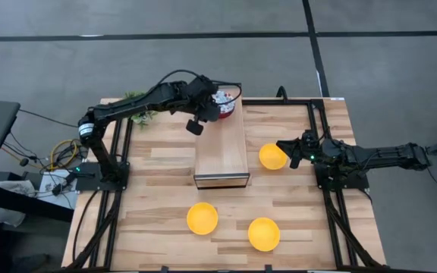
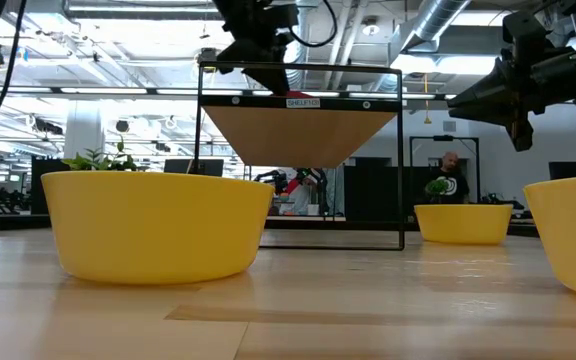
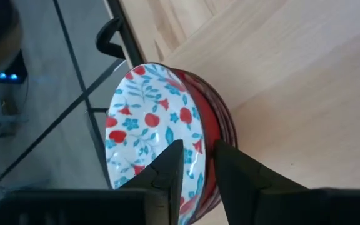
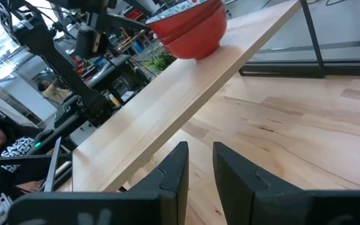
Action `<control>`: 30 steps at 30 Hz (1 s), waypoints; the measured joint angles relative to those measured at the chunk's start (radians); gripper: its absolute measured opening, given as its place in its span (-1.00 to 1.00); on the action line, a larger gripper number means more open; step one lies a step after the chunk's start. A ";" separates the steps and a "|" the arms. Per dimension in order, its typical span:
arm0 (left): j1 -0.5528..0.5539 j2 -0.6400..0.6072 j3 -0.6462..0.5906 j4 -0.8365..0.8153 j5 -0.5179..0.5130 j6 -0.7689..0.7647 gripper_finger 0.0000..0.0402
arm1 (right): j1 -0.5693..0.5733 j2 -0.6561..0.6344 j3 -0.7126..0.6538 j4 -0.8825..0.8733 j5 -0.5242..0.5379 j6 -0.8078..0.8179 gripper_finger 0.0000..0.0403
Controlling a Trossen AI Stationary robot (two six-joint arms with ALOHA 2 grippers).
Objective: Pick & Place Mini bowls
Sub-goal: Stack the white patterned bowl on the other white patterned bowls on the shelf
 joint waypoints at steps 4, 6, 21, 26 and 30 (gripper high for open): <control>-0.001 0.000 0.000 0.001 -0.007 -0.030 -0.57 | 0.000 0.000 0.000 -0.006 0.000 0.000 -0.69; -0.004 -0.004 0.000 0.004 -0.016 -0.030 -0.57 | 0.000 0.000 0.000 -0.010 0.000 0.000 -0.69; 0.010 -0.054 -0.024 0.044 0.022 -0.077 -0.57 | 0.000 0.000 0.000 -0.027 0.001 0.007 -0.69; 0.020 -0.052 -0.092 0.068 0.012 -0.080 -0.57 | 0.000 0.000 0.000 -0.026 0.000 0.009 -0.69; 0.016 -0.053 -0.110 0.076 -0.035 -0.079 -0.57 | 0.000 0.000 0.000 -0.026 0.000 0.009 -0.69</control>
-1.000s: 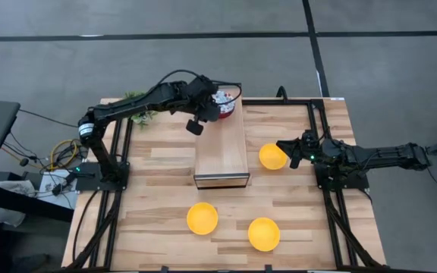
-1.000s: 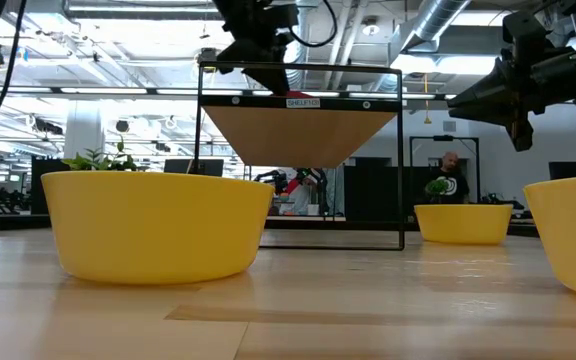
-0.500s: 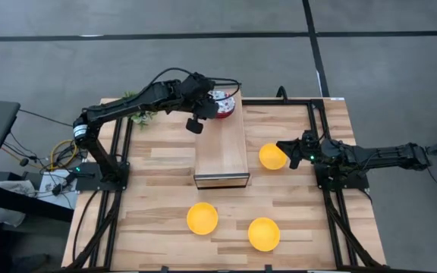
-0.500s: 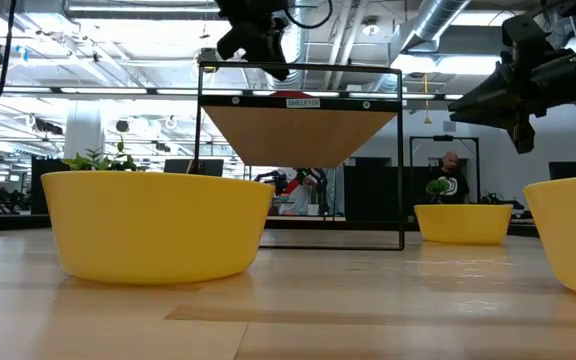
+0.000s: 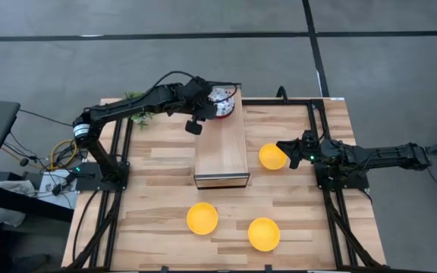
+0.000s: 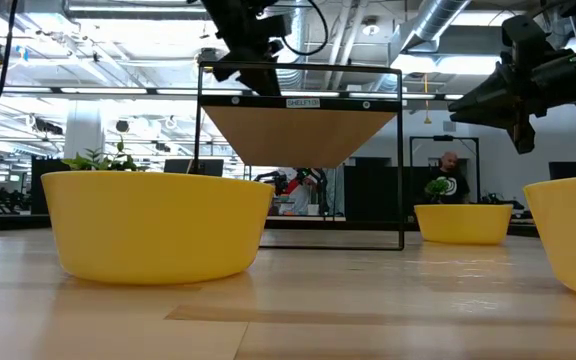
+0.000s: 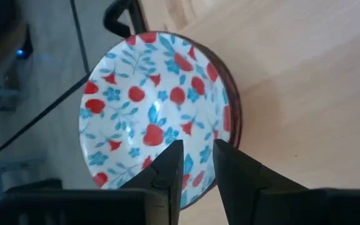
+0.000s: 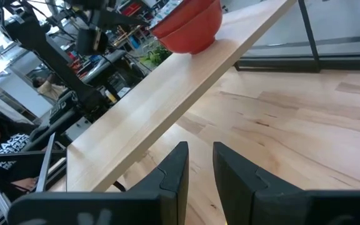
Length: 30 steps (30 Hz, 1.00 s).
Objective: Pick & Place Mini bowls
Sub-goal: Stack the white patterned bowl on the other white patterned bowls on the shelf
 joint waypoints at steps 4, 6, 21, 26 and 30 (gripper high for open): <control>-0.005 -0.024 -0.001 0.060 -0.027 0.004 -0.57 | 0.000 0.000 0.000 0.000 0.000 0.000 -0.69; -0.003 -0.048 -0.001 0.101 -0.027 0.006 -0.57 | 0.000 0.000 0.000 0.000 0.000 0.000 -0.69; 0.084 -0.026 -0.001 0.105 0.044 -0.004 -0.78 | 0.000 0.000 0.000 0.008 -0.002 0.018 -0.69; 0.094 -0.017 -0.001 0.104 0.047 -0.007 -0.83 | 0.000 0.000 0.000 0.008 -0.002 0.019 -0.69; 0.105 -0.017 -0.001 0.104 0.066 -0.038 -0.85 | 0.000 0.000 0.000 -0.002 -0.002 0.019 -0.69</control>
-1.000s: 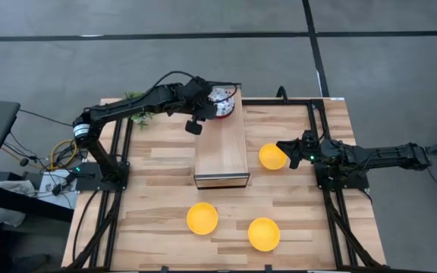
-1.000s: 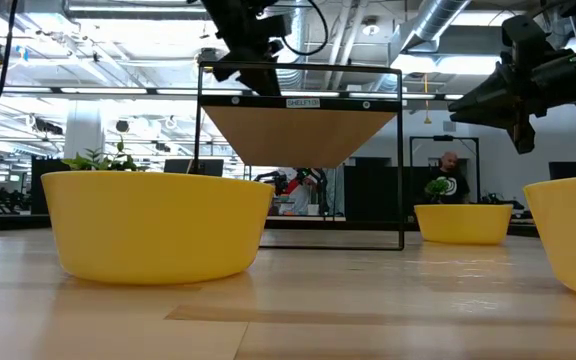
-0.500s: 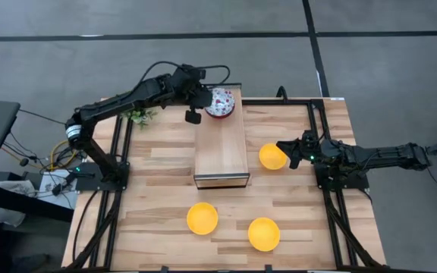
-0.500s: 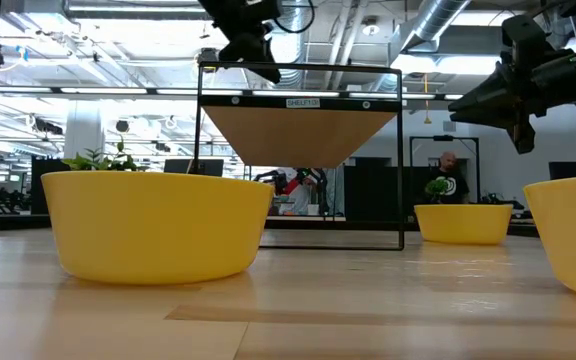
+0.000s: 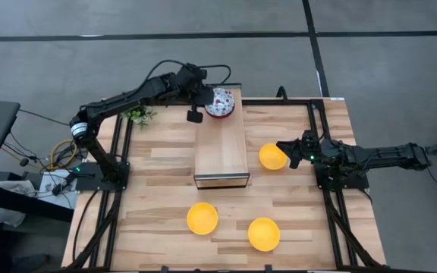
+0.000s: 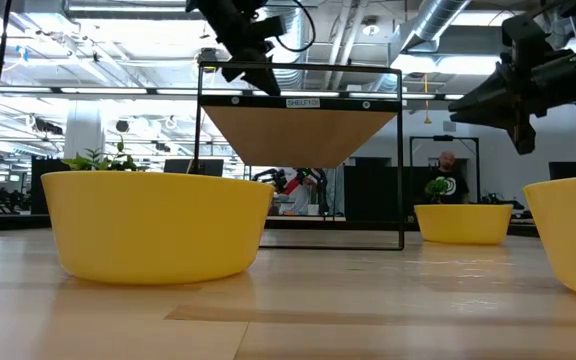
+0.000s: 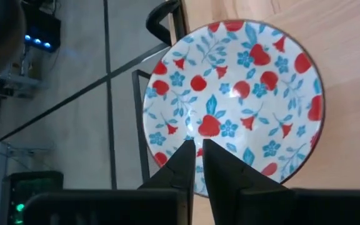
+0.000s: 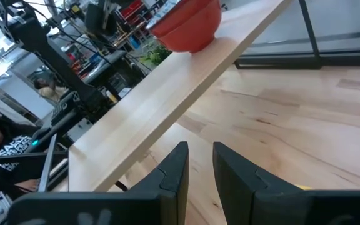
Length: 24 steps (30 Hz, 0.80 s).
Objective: Pick & Place Mini bowls
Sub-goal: Stack the white patterned bowl on the other white patterned bowls on the shelf
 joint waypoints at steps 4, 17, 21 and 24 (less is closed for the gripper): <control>0.004 0.000 -0.009 0.009 0.001 -0.007 -0.86 | 0.000 0.000 0.000 -0.004 0.000 0.000 -0.69; 0.004 -0.003 -0.062 0.088 -0.041 -0.004 -0.86 | 0.000 0.000 0.000 -0.004 0.001 0.000 -0.69; 0.012 0.003 -0.062 0.089 -0.037 -0.006 -0.86 | 0.000 0.000 0.000 -0.004 0.001 0.006 -0.69; 0.022 0.005 -0.062 0.088 -0.036 -0.006 -0.86 | 0.000 0.000 0.000 -0.004 0.001 0.007 -0.69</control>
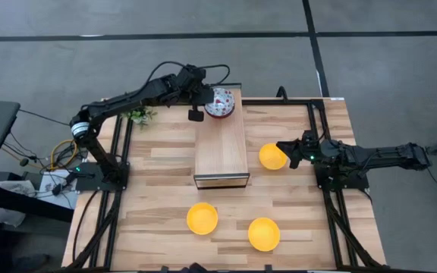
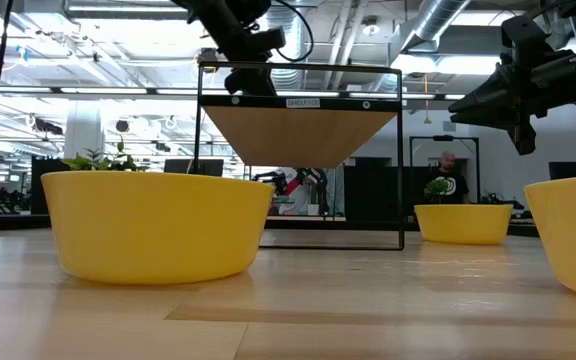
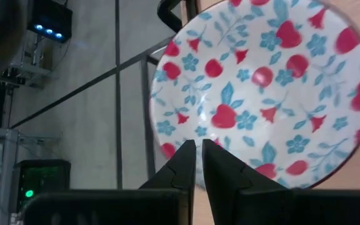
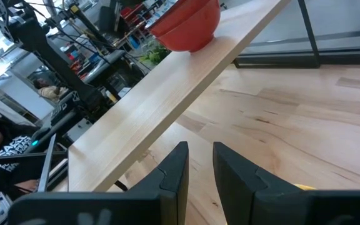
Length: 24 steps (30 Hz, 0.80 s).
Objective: Pick & Place Mini bowls
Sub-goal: Stack the white patterned bowl on the other white patterned bowls on the shelf
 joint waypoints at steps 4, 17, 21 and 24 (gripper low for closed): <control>0.007 0.000 0.000 -0.001 0.000 -0.001 -0.86 | 0.000 0.000 0.000 0.000 0.000 0.000 -0.69; 0.015 0.000 -0.010 -0.015 0.000 -0.012 -0.86 | 0.000 0.000 0.000 0.000 0.000 0.001 -0.69; 0.018 0.000 -0.044 -0.018 -0.016 -0.012 -0.86 | 0.000 0.000 0.000 0.000 0.000 0.001 -0.69; 0.017 0.000 -0.051 -0.014 -0.032 -0.009 -0.86 | 0.000 0.000 0.000 0.000 0.000 0.001 -0.69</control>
